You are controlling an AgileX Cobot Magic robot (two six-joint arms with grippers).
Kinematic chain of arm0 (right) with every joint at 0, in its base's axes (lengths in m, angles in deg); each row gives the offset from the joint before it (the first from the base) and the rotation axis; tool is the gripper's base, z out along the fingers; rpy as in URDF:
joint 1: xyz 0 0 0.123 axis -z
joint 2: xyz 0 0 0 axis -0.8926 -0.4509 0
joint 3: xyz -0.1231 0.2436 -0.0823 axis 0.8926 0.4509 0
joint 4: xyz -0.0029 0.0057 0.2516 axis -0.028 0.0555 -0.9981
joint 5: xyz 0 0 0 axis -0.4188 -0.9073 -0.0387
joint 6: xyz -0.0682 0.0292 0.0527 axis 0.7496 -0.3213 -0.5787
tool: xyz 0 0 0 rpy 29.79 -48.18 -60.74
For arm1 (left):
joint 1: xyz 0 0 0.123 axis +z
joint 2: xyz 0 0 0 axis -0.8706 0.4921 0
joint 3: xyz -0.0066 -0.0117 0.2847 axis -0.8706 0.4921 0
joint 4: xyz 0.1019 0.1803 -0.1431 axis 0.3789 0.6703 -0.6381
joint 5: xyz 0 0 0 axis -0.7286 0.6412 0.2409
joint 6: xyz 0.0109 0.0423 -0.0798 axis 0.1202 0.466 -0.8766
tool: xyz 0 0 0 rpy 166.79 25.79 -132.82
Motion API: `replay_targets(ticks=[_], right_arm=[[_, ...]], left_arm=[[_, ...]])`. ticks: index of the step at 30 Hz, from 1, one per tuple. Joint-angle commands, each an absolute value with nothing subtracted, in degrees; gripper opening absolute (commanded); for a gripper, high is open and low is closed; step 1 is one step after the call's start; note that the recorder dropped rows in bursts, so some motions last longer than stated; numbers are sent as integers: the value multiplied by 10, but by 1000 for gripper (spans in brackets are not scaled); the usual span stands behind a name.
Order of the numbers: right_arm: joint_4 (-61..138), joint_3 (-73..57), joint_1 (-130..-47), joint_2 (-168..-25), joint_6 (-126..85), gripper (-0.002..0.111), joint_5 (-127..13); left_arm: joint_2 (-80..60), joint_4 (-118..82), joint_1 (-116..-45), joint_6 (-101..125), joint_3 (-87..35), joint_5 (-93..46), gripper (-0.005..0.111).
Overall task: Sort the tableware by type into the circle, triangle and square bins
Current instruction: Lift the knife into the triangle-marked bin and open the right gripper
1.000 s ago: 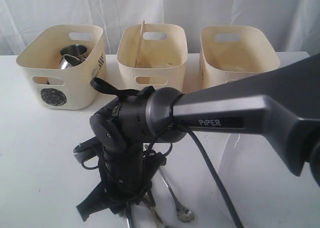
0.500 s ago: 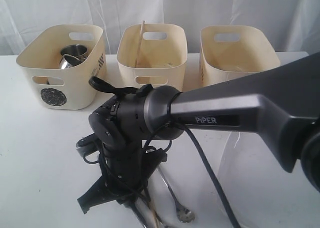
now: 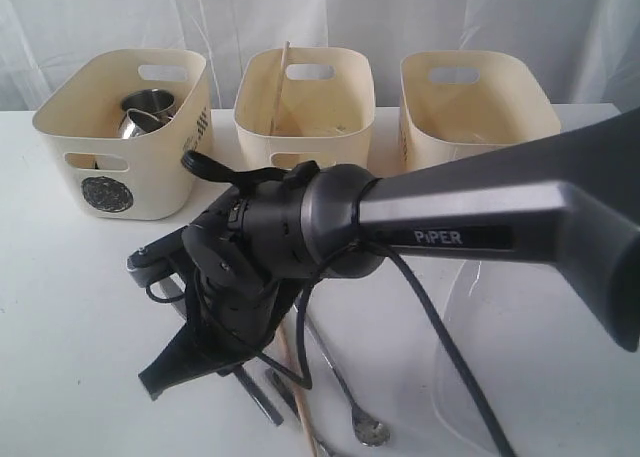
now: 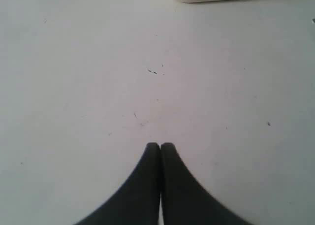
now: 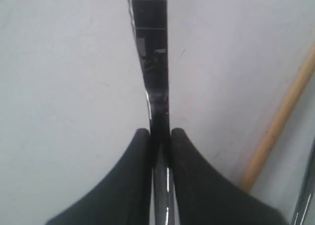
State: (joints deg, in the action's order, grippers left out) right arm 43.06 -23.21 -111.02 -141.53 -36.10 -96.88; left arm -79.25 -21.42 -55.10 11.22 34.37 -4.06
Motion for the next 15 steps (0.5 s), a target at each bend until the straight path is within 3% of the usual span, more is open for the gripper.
replay_targets(ticks=[1,15], right_arm=[[436,-231,-1107,-1366,-356,0,-949],[475,-231,-1033,-1223,-380,0,-890]], left_arm=[[-795,-216,-550,111,349,-33,0],[-795,-216,-550,111,349,-33,0]])
